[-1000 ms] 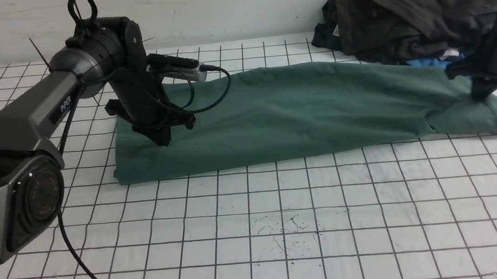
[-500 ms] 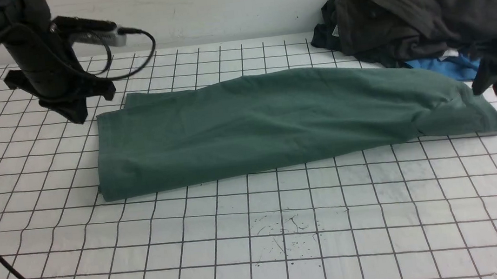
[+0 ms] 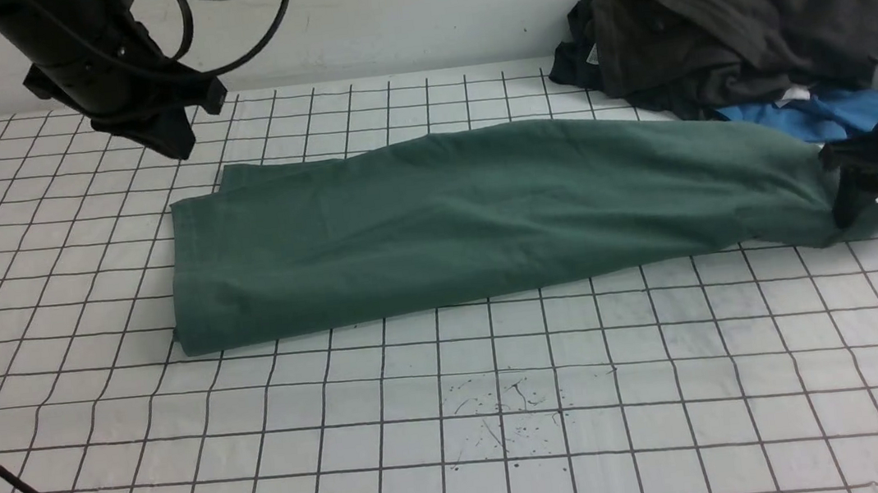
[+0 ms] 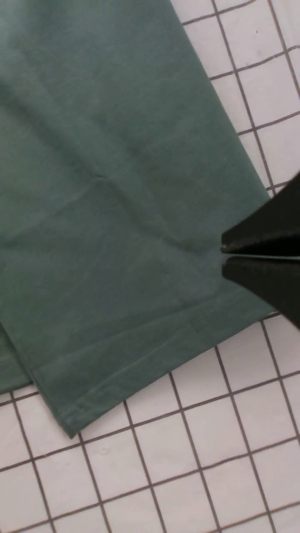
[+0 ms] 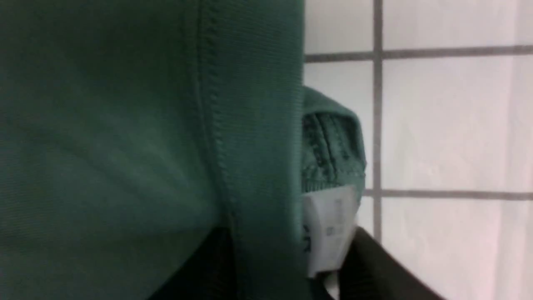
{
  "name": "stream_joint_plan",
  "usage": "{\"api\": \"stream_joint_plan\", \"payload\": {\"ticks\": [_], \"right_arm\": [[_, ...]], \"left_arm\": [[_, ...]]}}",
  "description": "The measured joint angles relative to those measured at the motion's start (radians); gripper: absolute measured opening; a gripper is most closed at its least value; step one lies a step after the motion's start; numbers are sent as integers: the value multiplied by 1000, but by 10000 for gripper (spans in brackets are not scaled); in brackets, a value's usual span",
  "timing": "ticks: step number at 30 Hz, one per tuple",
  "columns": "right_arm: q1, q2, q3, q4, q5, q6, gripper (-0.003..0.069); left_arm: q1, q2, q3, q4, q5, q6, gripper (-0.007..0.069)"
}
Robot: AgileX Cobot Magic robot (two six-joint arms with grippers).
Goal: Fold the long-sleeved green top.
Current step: Use the right arm to clamp the right edge of the fabric, then use the right arm to drag the right edge of the fabric to the left and folds it over the left edge
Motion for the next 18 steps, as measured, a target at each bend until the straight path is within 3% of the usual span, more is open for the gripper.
{"api": "stream_joint_plan", "payload": {"ticks": [1,2,4,12,18], "right_arm": [[1,-1,-11,6,2,-3,125],[1,-1,-14,6,2,-3,125],[1,-31,-29,8,3,-11,36],[-12,-235,-17,-125,11,-14,28],[-79,-382,123,-239,28,-4,28]], "left_arm": [[0,-11,0,1,1,1,-7],[0,-11,0,1,1,1,-7],[0,-57,2,7,1,1,-7],[0,-302,80,5,4,-18,-7],[0,-539,416,-53,15,-10,-7]]}}
